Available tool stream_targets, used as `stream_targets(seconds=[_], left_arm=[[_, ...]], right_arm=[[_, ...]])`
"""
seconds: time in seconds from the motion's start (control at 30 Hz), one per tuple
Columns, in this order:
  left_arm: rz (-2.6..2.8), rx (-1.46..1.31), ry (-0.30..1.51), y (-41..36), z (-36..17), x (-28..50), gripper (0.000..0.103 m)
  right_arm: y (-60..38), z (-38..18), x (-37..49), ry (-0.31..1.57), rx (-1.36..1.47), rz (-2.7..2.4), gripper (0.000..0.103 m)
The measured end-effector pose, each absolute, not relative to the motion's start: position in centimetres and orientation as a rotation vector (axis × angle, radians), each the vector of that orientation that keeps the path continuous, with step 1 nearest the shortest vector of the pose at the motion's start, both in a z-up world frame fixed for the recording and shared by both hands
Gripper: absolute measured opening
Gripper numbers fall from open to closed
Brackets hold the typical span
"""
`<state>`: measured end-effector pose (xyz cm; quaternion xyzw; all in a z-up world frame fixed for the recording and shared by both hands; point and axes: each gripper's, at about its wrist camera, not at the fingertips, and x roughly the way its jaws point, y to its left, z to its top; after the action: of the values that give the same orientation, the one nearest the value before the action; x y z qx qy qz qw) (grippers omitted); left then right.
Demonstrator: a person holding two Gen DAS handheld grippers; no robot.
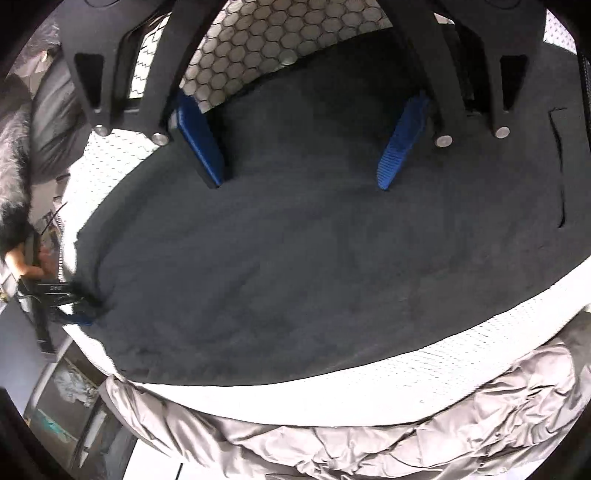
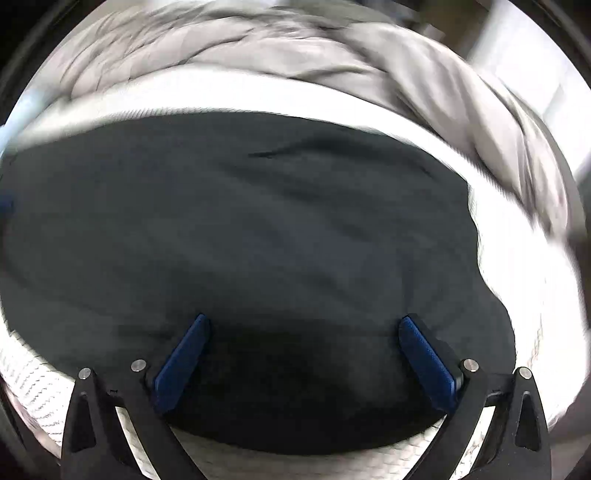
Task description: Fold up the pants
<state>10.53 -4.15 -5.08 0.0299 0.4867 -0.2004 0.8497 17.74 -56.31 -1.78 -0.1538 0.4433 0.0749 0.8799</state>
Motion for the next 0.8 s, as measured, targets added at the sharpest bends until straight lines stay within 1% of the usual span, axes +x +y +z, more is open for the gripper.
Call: stream_targets(seconds=[0.03, 0.1, 0.17, 0.23, 0.3, 0.37, 0.43, 0.47, 0.5, 0.6, 0.67, 0.7, 0.8], left_arm=[[-0.412, 0.055, 1.021, -4.0, -4.8, 10.9, 0.083], [-0.389, 0.016, 0.987, -3.6, -3.7, 11.3, 0.083], [-0.384, -0.026, 0.942, -3.4, -2.6, 11.7, 0.084], [-0.348, -0.039, 0.95, -3.6, -2.5, 13.1, 0.084], [-0.295, -0.033, 0.99, -4.4, -3.3, 15.1, 0.084], [-0.242, 0.012, 1.044, -5.1, -4.6, 16.9, 0.084], [-0.179, 0.049, 1.068, -4.8, -5.8, 17.7, 0.084], [-0.174, 0.049, 1.061, -4.2, -5.9, 17.6, 0.084], [-0.169, 0.042, 1.055, -3.5, -5.8, 17.4, 0.084], [-0.115, 0.001, 1.049, -0.3, -5.8, 16.7, 0.086], [-0.082, -0.008, 1.037, 1.4, -5.8, 16.3, 0.086], [-0.072, -0.007, 1.036, 2.0, -5.9, 16.1, 0.086], [-0.043, -0.014, 1.026, 2.6, -5.3, 15.8, 0.085]], right_arm=[[-56.1, -1.3, 17.3, 0.9, -0.373, 0.118, 0.102], [-55.2, -0.1, 16.7, 0.859, -0.387, 0.128, 0.102], [-53.2, 1.6, 16.3, 0.808, -0.32, 0.216, 0.102], [-50.6, 2.2, 17.2, 0.788, -0.28, 0.289, 0.102], [-46.6, 1.6, 18.5, 0.817, -0.282, 0.344, 0.102], [-42.1, -0.3, 19.3, 0.883, -0.344, 0.41, 0.102], [-38.8, -2.7, 19.3, 0.903, -0.492, 0.444, 0.102], [-38.9, -3.3, 19.7, 0.9, -0.521, 0.433, 0.102], [-39.5, -3.1, 19.4, 0.904, -0.49, 0.431, 0.102], [-45.5, -2.1, 19.9, 0.896, -0.407, 0.204, 0.102], [-50.7, -2.3, 20.8, 0.886, -0.386, -0.046, 0.102], [-53.0, -2.1, 20.9, 0.883, -0.322, -0.073, 0.102], [-54.3, -1.2, 20.8, 0.882, -0.275, -0.104, 0.102]])
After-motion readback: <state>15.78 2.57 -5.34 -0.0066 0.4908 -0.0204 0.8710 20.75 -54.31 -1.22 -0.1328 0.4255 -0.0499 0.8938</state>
